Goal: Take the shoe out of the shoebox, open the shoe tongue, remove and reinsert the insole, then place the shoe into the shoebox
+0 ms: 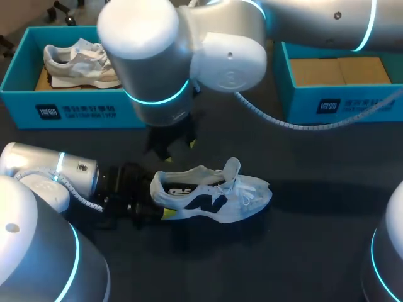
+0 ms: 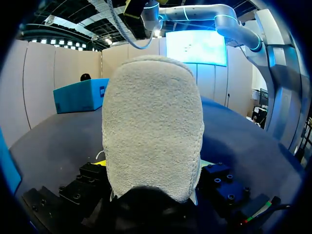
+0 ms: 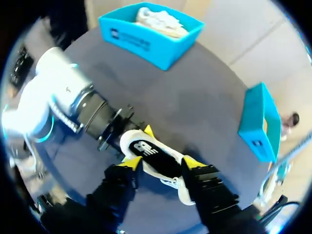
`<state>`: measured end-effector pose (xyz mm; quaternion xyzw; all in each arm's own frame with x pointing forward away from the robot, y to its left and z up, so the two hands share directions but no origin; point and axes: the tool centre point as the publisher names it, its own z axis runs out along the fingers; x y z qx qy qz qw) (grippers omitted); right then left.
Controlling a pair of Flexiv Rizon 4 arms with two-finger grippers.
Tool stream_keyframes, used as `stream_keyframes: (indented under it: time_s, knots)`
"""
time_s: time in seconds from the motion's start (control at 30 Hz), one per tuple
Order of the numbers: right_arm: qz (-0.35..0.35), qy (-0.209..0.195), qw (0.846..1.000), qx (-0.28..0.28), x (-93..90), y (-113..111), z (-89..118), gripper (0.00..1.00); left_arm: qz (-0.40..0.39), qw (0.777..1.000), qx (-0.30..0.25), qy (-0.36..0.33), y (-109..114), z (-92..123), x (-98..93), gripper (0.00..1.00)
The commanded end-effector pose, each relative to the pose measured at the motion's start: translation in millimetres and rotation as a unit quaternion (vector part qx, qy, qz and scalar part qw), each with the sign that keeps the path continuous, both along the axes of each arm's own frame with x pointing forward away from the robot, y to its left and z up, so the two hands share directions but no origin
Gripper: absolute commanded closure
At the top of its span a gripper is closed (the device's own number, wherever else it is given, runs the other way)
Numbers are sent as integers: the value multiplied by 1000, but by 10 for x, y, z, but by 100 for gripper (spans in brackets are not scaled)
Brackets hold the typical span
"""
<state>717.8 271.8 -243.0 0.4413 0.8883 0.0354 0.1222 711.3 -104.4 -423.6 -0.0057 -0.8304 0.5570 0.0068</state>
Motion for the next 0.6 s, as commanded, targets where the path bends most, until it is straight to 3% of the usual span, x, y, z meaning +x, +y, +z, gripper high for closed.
stream_keyframes:
  time_s: [0.03,0.6]
  knots:
    - [223,73,970,62,-13,-72,-68,100,-1,1000,2,1,-3,-32,2,100]
    - [213,83,972,60,-36,-90,-131,100,-1,1000,2,1,-3,-32,2,100]
